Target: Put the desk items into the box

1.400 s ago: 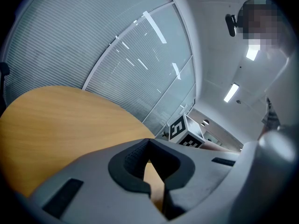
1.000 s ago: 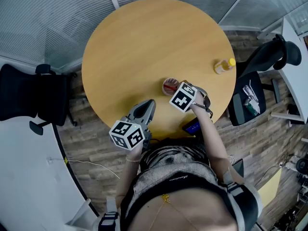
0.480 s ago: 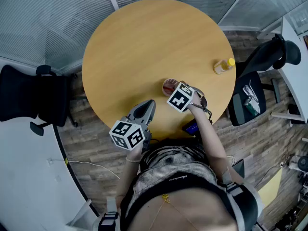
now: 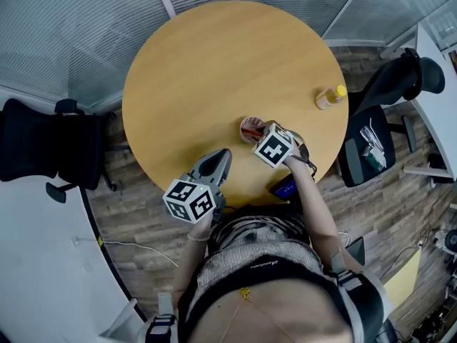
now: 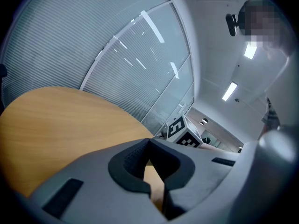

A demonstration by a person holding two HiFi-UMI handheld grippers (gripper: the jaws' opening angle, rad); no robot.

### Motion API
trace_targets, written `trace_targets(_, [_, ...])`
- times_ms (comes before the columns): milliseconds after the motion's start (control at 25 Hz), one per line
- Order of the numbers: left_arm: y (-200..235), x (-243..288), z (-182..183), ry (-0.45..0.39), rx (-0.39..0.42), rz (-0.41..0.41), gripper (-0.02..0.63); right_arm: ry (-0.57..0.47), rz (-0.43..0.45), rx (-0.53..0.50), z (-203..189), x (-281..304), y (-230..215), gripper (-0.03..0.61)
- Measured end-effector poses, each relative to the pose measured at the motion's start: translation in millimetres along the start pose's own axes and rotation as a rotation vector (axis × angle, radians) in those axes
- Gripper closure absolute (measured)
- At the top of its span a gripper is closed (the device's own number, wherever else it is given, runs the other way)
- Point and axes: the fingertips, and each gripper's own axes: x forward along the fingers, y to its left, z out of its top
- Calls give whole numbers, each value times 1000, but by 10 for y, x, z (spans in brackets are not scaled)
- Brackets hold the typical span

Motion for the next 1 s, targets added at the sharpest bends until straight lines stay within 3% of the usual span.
trace_targets(480, [-141, -17, -40, 8, 17, -9, 612, -176, -10, 55, -38, -231, 14, 428])
trace_targets(1000, [-356, -33, -130, 11, 39, -14, 612, -273, -44, 120, -193, -482, 36, 410])
